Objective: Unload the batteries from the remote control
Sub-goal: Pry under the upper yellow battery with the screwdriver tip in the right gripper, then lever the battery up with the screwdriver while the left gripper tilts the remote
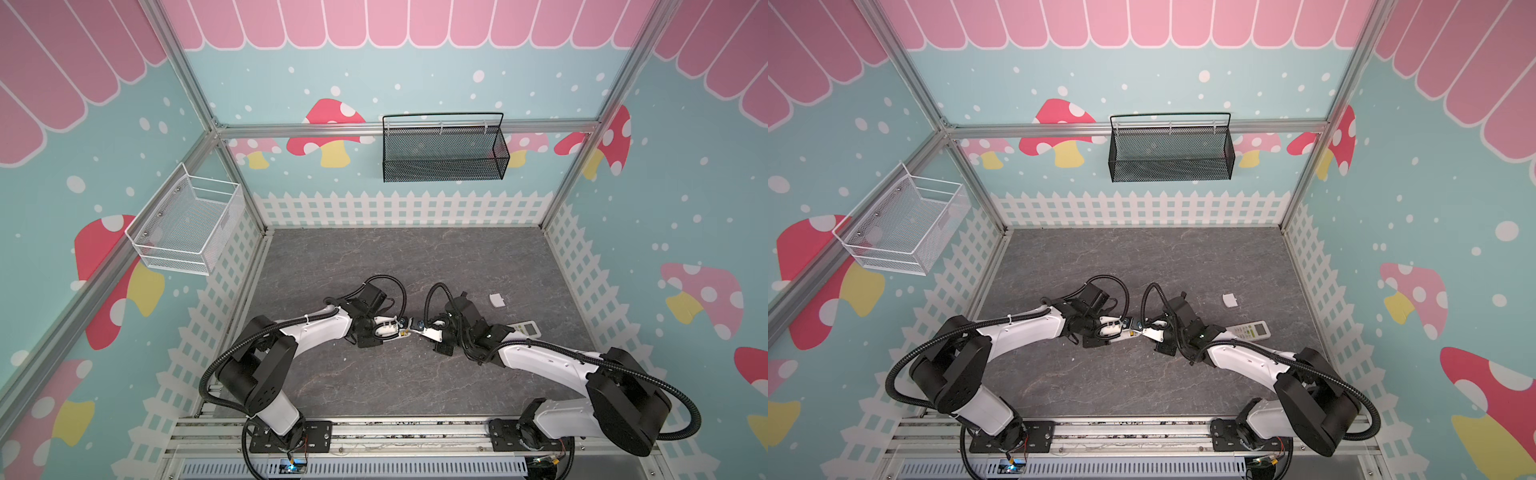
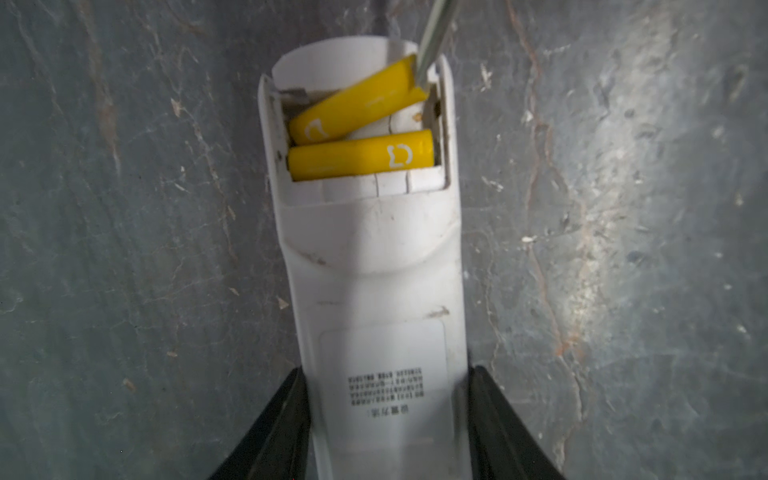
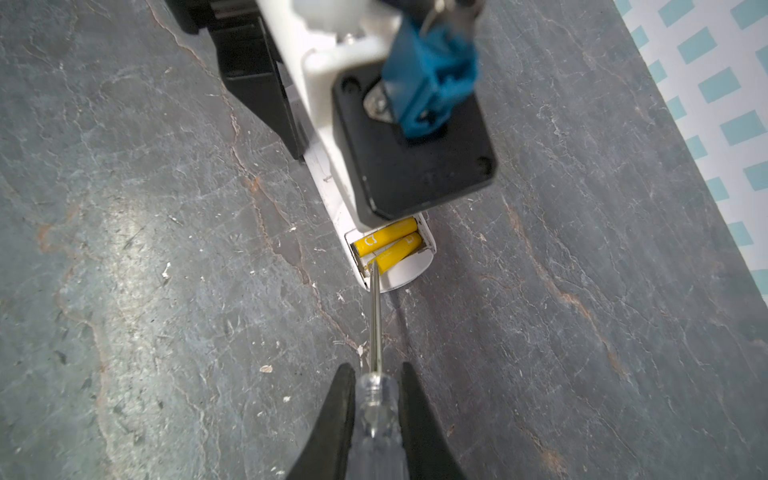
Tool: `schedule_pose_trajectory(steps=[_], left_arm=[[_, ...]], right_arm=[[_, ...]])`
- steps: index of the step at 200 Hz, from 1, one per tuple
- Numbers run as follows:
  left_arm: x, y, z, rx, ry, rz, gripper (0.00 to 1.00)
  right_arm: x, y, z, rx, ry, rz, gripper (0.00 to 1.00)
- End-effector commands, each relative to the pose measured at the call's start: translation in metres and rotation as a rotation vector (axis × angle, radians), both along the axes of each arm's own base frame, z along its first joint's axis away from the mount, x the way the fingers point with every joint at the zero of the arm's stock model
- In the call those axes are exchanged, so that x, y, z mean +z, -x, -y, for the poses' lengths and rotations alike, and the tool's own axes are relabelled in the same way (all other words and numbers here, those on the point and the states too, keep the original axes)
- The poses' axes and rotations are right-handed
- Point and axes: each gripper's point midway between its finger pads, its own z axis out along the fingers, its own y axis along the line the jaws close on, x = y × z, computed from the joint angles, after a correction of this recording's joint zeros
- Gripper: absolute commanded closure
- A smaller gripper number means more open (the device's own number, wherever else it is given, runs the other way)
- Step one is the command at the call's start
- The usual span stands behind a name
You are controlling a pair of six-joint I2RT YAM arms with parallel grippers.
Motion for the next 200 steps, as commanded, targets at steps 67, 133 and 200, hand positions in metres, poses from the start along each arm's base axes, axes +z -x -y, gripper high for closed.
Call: schedule_pose_trajectory(steps=[67,133,200], left_arm=[[-0.015,0.003,-0.008,-0.026,-0.064,0.018,0.53],[-0.006,-0.033,-0.015,0.046,-0.108,0.200,0.54],[0.011,-0.068,-0.018,0.084,-0.152,0.420,0.69]], right_arm=[[0.014,-0.029,0.012,-0.098,-0.008,0.131,1.00],[0.006,-0.028,0.007,-0.094,-0.028,0.094,1.00],[0.032,-0.041,0.011,-0.256,-0.278,-0.017,1.00]])
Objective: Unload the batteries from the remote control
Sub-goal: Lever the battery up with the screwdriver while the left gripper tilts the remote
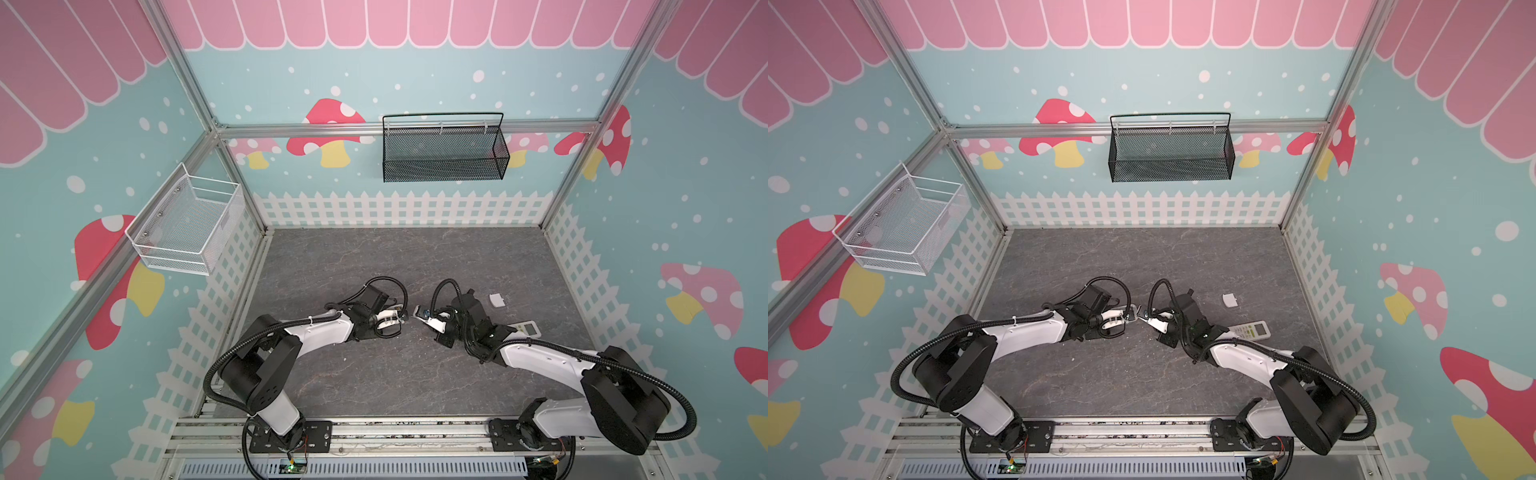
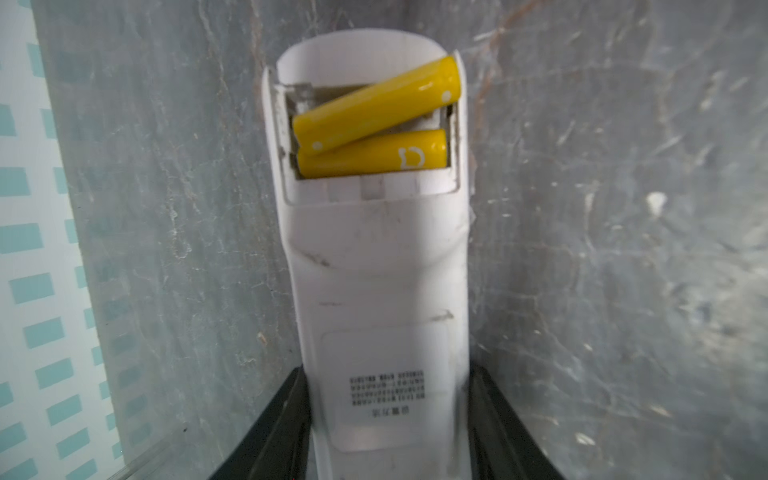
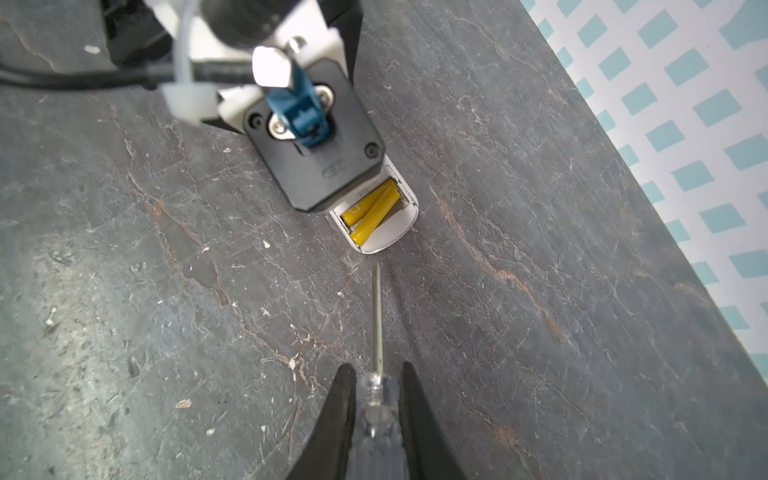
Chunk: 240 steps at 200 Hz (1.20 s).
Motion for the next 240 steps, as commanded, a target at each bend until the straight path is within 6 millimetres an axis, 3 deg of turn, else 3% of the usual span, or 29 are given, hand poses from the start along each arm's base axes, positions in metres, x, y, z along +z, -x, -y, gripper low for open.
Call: schedule_pose_trajectory(steps=[1,54,74,108,168,219,240], left_arm=[[0.005,-0.016,-0.003,0.003,-0.051,0.119,0.69],[0.014,-0.038,-0.005,0.032,-0.087,0.279,0.74],[0.017,-0.042,-0.004,0.034,-0.097,0.319,0.75],[0.022,-0.047,-0.002,0.018,-0.127,0.390,0.75],[0.012,-0.053,0.002,0.014,-0.164,0.401,0.75],[0.015,-0.056,0.002,0.011,-0.181,0.432,0.75],[0.019,-0.058,0.004,0.006,-0.182,0.476,0.81]], right_arm=[[0.023,-0.010,-0.004,-0.087,-0.179,-0.037,1.00],[0.031,-0.030,-0.005,-0.284,-0.388,-0.164,1.00],[0.025,-0.031,0.001,-0.342,-0.422,-0.182,1.00],[0.017,-0.027,0.005,-0.375,-0.436,-0.225,1.00],[0.010,-0.013,0.009,-0.384,-0.485,-0.276,1.00],[-0.016,-0.003,-0.003,-0.337,-0.488,-0.378,1.00],[-0.021,-0.004,-0.007,-0.332,-0.492,-0.400,1.00]])
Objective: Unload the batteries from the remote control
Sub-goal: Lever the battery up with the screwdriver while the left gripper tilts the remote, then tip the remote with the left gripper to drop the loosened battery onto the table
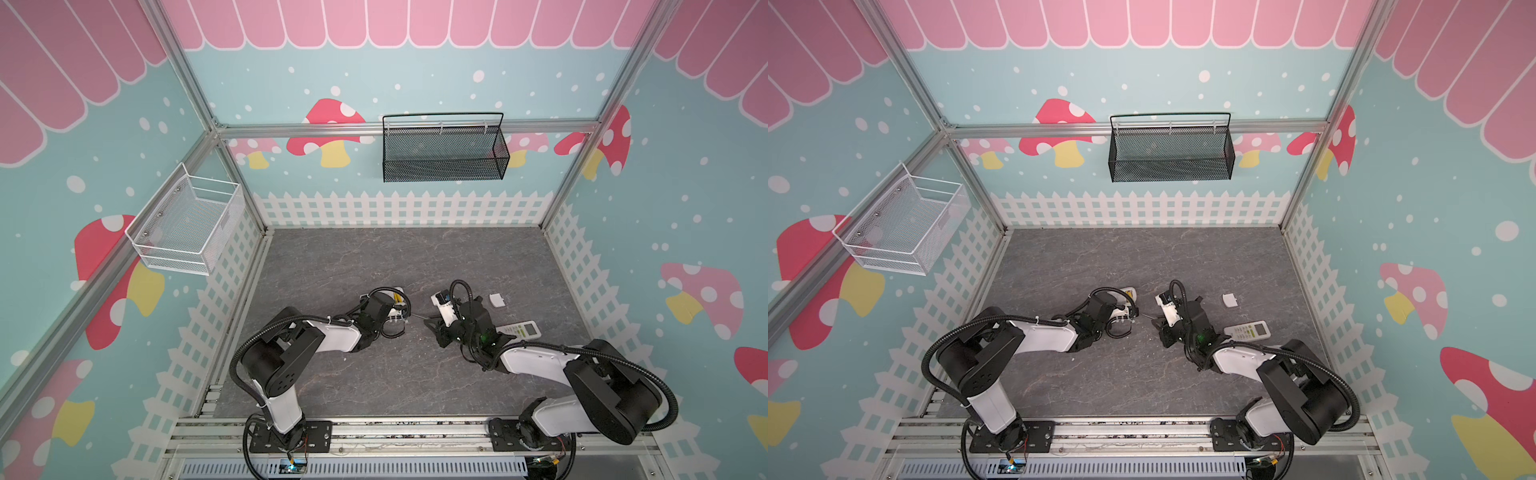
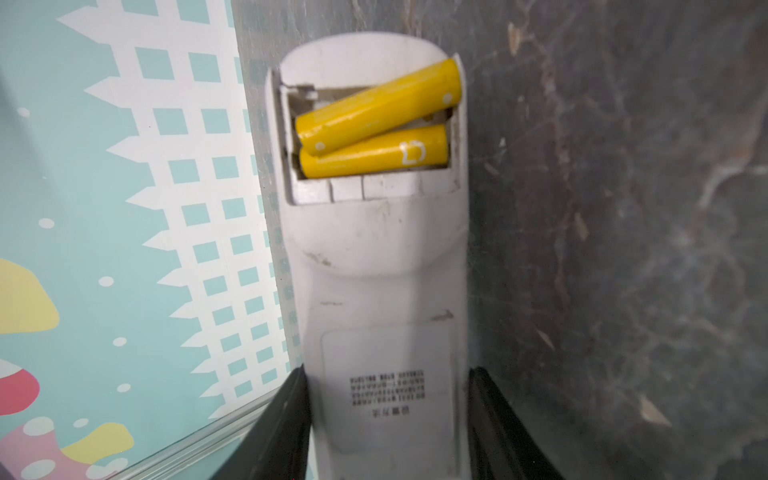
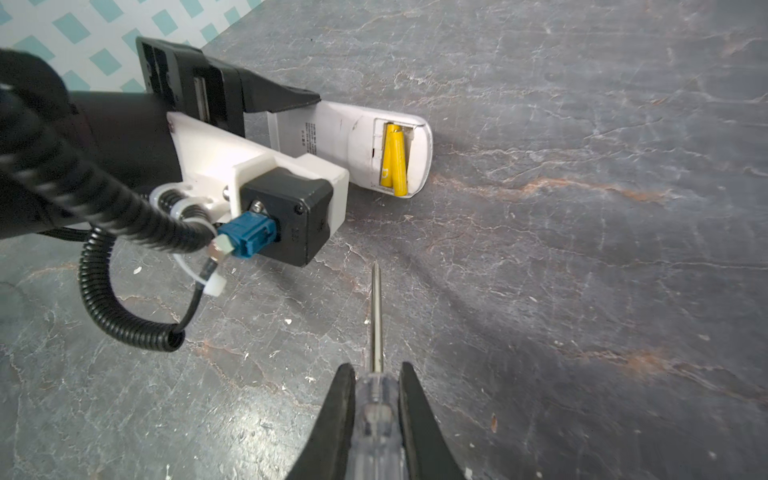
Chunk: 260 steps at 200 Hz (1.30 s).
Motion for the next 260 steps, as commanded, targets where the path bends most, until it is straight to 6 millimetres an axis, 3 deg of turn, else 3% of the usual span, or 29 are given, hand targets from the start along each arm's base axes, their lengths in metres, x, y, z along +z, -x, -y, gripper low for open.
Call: schedule_pose_trajectory(steps=[1,18,46,82,111,182,218,260], left_arm=[[0.008,-0.007,0.005,-0.019,-0.014,0.075,0.81],[0.016,-0.009,0.010,-0.033,0.009,0.153,0.94],[0.023,-0.007,0.014,-0.061,0.021,0.211,1.00],[0.025,0.000,0.021,-0.116,0.001,0.255,1.00],[0.025,-0.004,0.021,-0.108,-0.019,0.269,1.00],[0.016,0.007,0.028,-0.133,-0.032,0.237,1.00],[0.017,0.007,0.028,-0.129,-0.026,0.238,1.00],[0.020,0.006,0.028,-0.118,-0.020,0.244,1.00]], right_arm=[[0.002,-0.002,-0.008,0.014,-0.053,-0.011,1.00],[0.000,-0.007,-0.007,-0.008,-0.059,-0.003,1.00],[0.008,-0.022,-0.011,-0.013,-0.076,0.012,1.00],[0.021,-0.047,0.001,-0.073,-0.090,0.040,1.00],[0.029,-0.058,-0.005,-0.055,-0.111,0.043,1.00],[0.035,-0.062,-0.018,-0.003,-0.135,0.043,1.00],[0.031,-0.070,-0.012,-0.046,-0.104,0.047,1.00],[0.026,-0.063,-0.013,-0.023,-0.097,0.025,1.00]])
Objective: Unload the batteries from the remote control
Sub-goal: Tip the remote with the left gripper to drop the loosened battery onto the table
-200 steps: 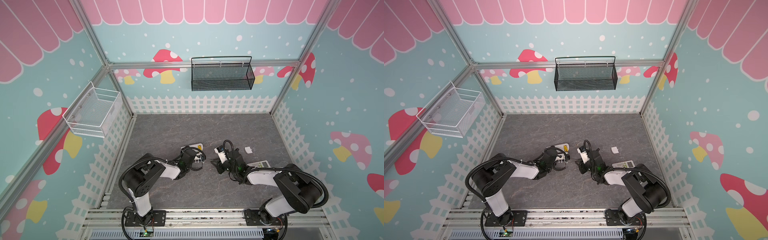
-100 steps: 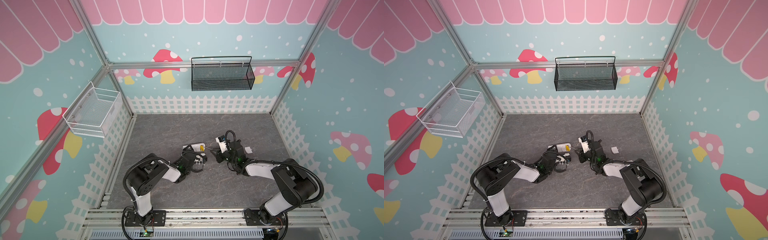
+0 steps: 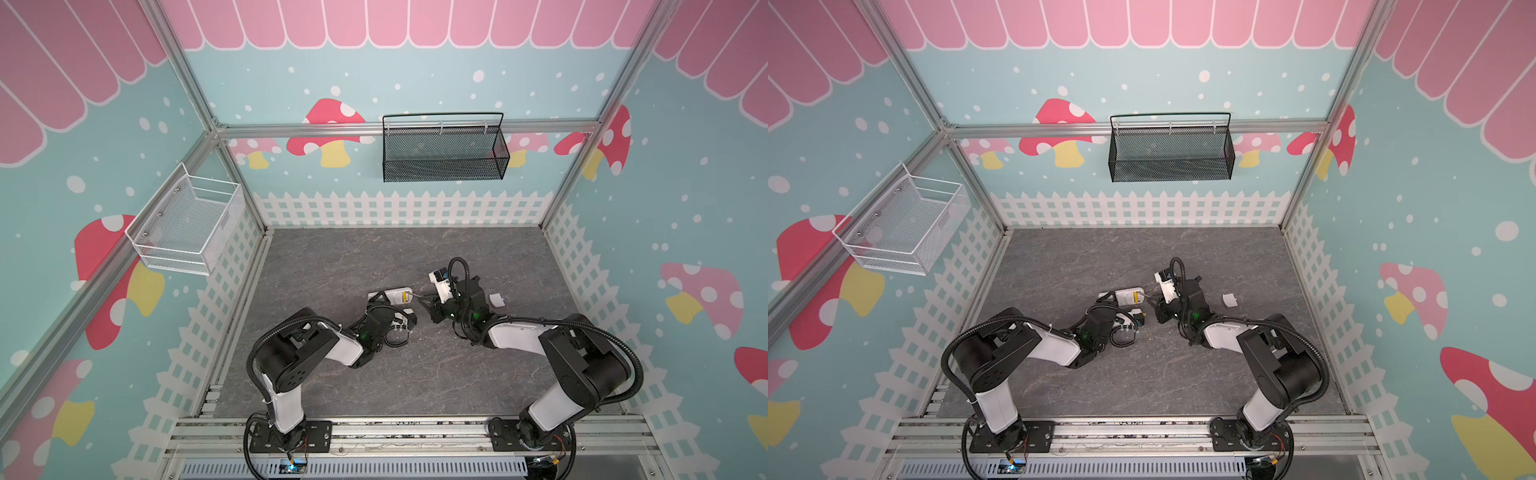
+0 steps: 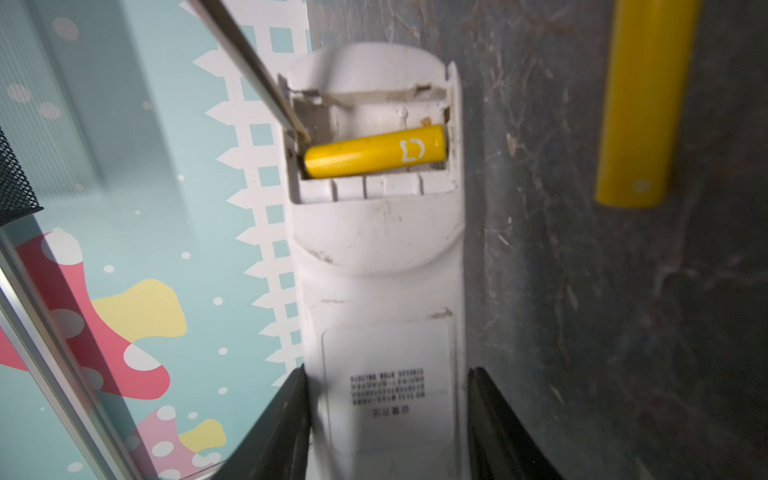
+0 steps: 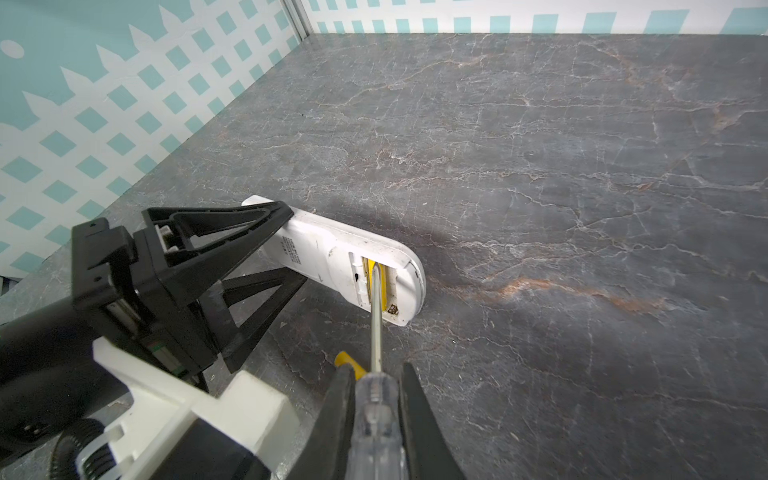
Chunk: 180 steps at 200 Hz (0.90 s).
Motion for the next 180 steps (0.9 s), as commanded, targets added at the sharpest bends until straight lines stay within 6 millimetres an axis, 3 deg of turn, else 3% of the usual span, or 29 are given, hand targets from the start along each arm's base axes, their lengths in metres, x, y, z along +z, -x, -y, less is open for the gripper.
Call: schedule_pose_trajectory(steps=[1,40,57,79,100,119,157,180], left_arm=[[0.008,-0.001,0.002,0.001,0.011,0.027,1.00],[0.022,-0.008,-0.002,0.044,0.051,0.009,1.00],[0.026,-0.005,-0.005,0.059,0.068,-0.034,1.00],[0.035,-0.004,-0.017,0.118,0.109,-0.101,1.00],[0.049,-0.008,-0.038,0.223,0.208,-0.178,1.00],[0.064,-0.012,-0.059,0.331,0.337,-0.262,1.00],[0.077,-0.005,-0.077,0.424,0.538,-0.429,1.00],[0.074,0.001,-0.081,0.428,0.574,-0.476,1.00]], right_arm=[[-0.001,0.003,0.000,0.009,0.009,0.000,1.00],[0.032,0.019,0.017,-0.001,-0.023,0.054,1.00],[0.037,0.034,0.021,0.042,-0.040,0.030,1.00],[0.036,0.088,0.004,0.307,-0.039,-0.066,1.00],[0.027,0.141,0.005,0.438,-0.014,-0.169,1.00],[0.020,0.170,0.009,0.485,0.023,-0.273,1.00],[-0.009,0.187,0.021,0.420,0.149,-0.467,1.00],[-0.017,0.184,0.024,0.379,0.186,-0.497,1.00]])
